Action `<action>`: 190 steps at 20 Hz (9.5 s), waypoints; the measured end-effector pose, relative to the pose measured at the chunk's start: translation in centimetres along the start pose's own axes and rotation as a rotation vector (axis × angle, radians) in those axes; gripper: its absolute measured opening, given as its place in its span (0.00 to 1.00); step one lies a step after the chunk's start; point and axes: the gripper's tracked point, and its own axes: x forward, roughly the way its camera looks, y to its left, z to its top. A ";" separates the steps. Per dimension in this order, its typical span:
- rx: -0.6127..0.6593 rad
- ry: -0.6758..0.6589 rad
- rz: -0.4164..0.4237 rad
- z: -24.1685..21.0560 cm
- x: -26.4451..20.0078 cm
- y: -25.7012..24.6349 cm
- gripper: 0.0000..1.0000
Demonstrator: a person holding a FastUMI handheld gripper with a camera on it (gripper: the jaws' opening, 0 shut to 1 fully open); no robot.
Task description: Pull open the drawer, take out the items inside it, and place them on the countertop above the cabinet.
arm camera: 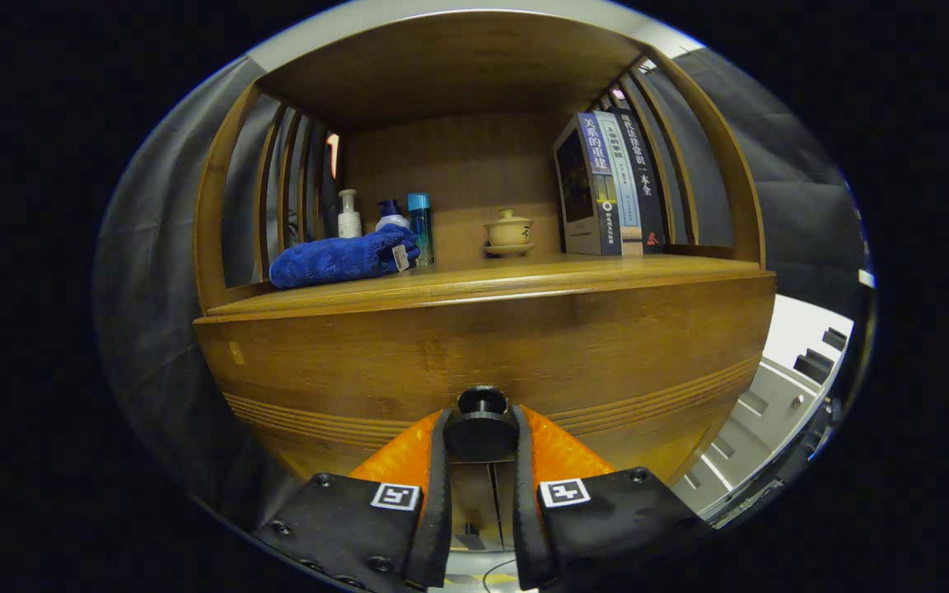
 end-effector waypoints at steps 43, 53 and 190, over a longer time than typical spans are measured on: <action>0.054 0.290 -0.033 -0.4 -18.5 1.0 0.67; 0.019 0.154 0.018 7.1 -18.2 2.8 0.95; -0.039 -0.007 -0.053 1.4 -16.0 1.4 0.98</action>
